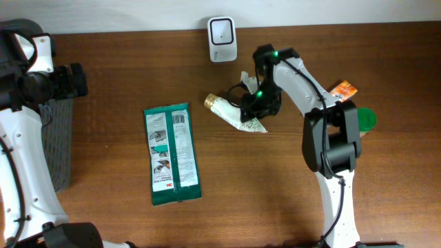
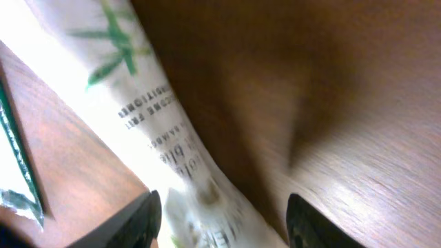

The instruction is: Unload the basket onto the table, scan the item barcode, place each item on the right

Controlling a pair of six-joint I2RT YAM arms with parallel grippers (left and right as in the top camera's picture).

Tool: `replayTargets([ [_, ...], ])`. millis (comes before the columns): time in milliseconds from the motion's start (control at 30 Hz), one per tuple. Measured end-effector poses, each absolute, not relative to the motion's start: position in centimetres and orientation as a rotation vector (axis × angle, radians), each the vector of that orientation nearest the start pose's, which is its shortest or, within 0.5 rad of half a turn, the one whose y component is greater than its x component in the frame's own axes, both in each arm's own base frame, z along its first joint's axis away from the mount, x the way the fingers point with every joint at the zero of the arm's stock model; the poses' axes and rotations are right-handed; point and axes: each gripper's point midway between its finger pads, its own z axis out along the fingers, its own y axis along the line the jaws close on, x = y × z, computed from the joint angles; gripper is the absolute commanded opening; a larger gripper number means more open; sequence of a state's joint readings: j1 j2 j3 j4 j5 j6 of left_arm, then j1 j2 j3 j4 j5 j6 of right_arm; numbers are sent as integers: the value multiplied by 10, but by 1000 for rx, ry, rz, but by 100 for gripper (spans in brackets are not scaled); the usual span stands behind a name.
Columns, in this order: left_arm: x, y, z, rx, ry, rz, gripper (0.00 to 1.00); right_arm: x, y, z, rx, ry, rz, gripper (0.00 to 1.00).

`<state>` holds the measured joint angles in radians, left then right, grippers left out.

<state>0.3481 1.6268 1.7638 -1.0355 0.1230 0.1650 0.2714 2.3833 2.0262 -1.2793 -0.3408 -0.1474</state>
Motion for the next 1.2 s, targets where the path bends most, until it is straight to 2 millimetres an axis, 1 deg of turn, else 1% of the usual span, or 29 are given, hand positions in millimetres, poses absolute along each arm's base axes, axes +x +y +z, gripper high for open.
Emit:
replayTargets([
  [33, 403, 124, 278, -172, 2456, 71, 99, 422, 168, 45, -694, 3103, 422, 65],
  [67, 404, 124, 279, -172, 2455, 72, 99, 430, 167, 61, -738, 3069, 321, 66],
  [100, 404, 124, 279, -172, 2454, 72, 99, 431, 170, 75, -799, 3043, 212, 67],
  [133, 404, 124, 279, -172, 2455, 72, 99, 428, 186, 93, -899, 2990, 88, 68],
  [167, 404, 124, 279, -173, 2455, 72, 99, 419, 196, 99, -966, 2978, 23, 69],
  [200, 403, 124, 278, -172, 2456, 71, 99, 404, 205, 104, -1058, 2973, -83, 72],
  [233, 404, 124, 279, -172, 2455, 71, 99, 391, 218, 105, -1156, 2944, -184, 78],
  [267, 403, 124, 279, -172, 2456, 71, 99, 379, 235, 103, -1259, 2890, -288, 87],
  [300, 404, 124, 279, -172, 2454, 72, 99, 373, 234, 95, -1288, 2871, -406, 98],
  [333, 403, 124, 279, -172, 2455, 72, 99, 370, 224, 80, -1311, 2876, -513, 98],
  [367, 403, 124, 278, -172, 2456, 71, 99, 376, 210, 55, -1281, 2890, -583, 98],
  [400, 403, 124, 278, -172, 2456, 71, 99, 377, 196, 41, -1262, 2916, -623, 99],
  [433, 404, 124, 279, -172, 2455, 71, 99, 378, 189, 37, -1247, 2929, -635, 98],
  [467, 403, 124, 279, -172, 2456, 71, 99, 385, 180, 34, -1207, 2936, -644, 98],
  [500, 403, 124, 279, -172, 2456, 71, 99, 395, 180, 33, -1177, 2913, -633, 100],
  [533, 403, 124, 278, -172, 2456, 71, 99, 402, 180, 30, -1158, 2897, -619, 95],
  [600, 403, 124, 279, -172, 2456, 71, 99, 404, 171, 24, -1160, 2913, -609, 79],
  [633, 404, 124, 279, -172, 2455, 72, 99, 405, 166, 23, -1152, 2927, -590, 67],
  [700, 404, 124, 279, -172, 2455, 72, 99, 408, 163, 22, -1144, 2933, -572, 20],
  [733, 404, 124, 279, -172, 2455, 72, 99, 409, 164, 22, -1144, 2928, -570, 4],
  [867, 403, 124, 279, -172, 2456, 71, 99, 408, 167, 21, -1139, 2933, -546, 4],
  [900, 403, 124, 279, -172, 2456, 71, 99, 403, 170, 23, -1147, 2956, -491, 4],
  [933, 404, 124, 279, -172, 2455, 72, 99, 400, 180, 26, -1148, 2972, -399, 4],
  [1000, 404, 124, 279, -172, 2455, 71, 99, 395, 185, 32, -1164, 2988, -337, 4],
  [1067, 404, 124, 279, -172, 2455, 72, 99, 379, 210, 47, -1183, 3025, -47, 4],
  [1100, 403, 124, 279, -172, 2456, 71, 99, 370, 230, 57, -1161, 3039, 223, 4],
  [1133, 403, 124, 278, -172, 2456, 71, 99, 362, 243, 64, -1128, 3047, 438, 4],
  [1167, 403, 124, 279, -172, 2456, 71, 99, 360, 249, 71, -1072, 3048, 617, 4],
  [1200, 403, 124, 279, -172, 2456, 71, 99, 366, 240, 73, -956, 3057, 785, 4],
])
